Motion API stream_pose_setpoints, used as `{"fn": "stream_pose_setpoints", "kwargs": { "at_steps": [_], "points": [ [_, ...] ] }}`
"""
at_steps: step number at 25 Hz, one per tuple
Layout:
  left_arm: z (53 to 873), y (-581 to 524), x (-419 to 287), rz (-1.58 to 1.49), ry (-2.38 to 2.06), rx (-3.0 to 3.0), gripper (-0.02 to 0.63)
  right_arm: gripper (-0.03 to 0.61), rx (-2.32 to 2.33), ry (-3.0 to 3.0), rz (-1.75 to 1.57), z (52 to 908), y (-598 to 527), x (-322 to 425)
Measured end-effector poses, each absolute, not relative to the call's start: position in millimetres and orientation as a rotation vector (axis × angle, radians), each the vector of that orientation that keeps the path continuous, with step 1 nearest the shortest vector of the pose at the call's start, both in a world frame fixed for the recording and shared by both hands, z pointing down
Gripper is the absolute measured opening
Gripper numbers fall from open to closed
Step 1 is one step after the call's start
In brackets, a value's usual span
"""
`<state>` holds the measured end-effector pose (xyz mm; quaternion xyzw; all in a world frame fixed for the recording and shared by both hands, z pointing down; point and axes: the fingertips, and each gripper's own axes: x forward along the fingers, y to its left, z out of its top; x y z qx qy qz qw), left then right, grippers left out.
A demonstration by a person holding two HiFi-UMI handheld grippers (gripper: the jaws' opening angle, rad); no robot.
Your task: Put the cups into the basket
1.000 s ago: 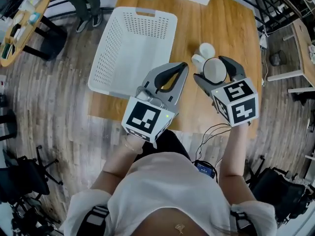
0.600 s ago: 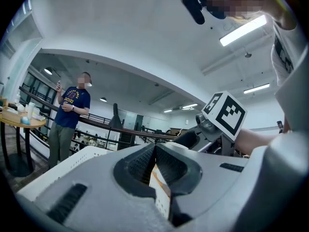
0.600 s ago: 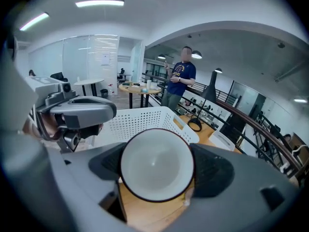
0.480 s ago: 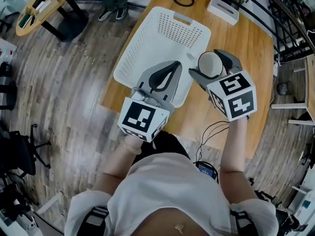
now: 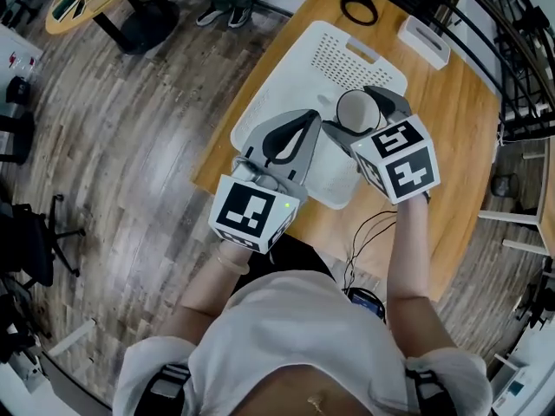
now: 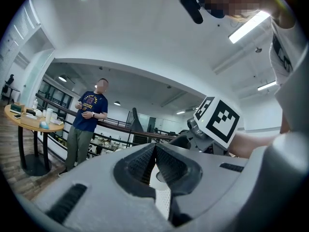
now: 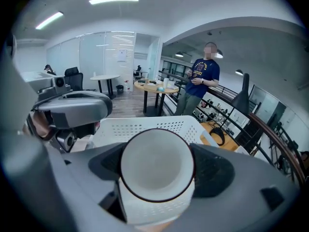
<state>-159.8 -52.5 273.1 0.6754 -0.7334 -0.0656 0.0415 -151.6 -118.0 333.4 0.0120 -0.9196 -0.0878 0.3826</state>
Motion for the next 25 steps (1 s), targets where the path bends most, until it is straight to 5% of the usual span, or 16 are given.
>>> {"fn": "stream_pose_setpoints", "kwargs": {
  "at_steps": [25],
  "points": [
    [275.2,-115.9,-212.7,-0.446,-2.086,2.015,0.008,0.400,-0.047,-2.141,-0.152,464.3,-153.4,-227.3]
  ]
}}
